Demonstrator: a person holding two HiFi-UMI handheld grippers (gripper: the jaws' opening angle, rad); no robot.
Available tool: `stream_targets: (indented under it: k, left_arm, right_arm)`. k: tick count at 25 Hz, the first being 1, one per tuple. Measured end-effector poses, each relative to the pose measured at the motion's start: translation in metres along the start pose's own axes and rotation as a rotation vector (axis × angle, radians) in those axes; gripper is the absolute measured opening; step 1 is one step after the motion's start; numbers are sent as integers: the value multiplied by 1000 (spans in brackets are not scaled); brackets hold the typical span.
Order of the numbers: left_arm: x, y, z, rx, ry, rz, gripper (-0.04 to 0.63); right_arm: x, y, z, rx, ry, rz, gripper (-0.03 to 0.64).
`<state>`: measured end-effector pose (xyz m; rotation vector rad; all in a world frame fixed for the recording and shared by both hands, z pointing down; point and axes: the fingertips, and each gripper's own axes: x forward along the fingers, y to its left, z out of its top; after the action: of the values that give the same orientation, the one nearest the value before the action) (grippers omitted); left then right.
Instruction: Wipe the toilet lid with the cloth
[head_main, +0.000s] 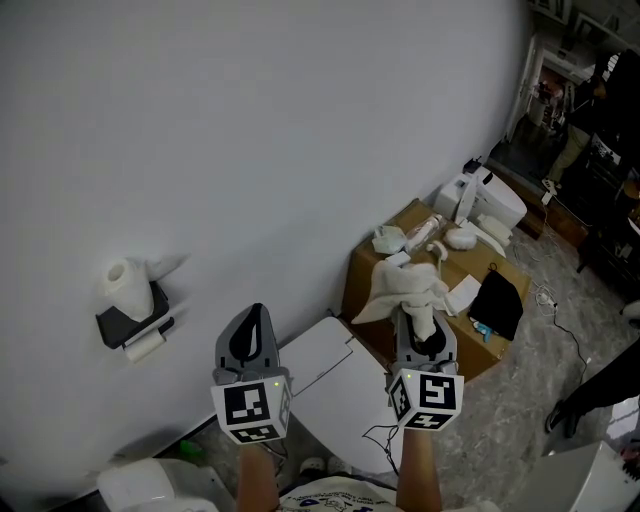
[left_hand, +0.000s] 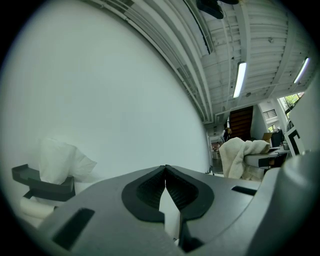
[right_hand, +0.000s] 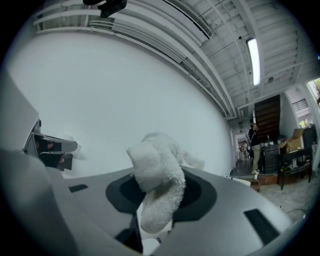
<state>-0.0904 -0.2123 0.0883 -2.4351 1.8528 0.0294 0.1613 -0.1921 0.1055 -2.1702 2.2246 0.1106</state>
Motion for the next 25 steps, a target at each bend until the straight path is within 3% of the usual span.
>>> stream_targets:
  k: [25]
  left_arm:
    - [0, 8, -4, -4, 3, 26, 8]
  right_arm:
    - [7, 9, -6, -8, 15, 19, 124]
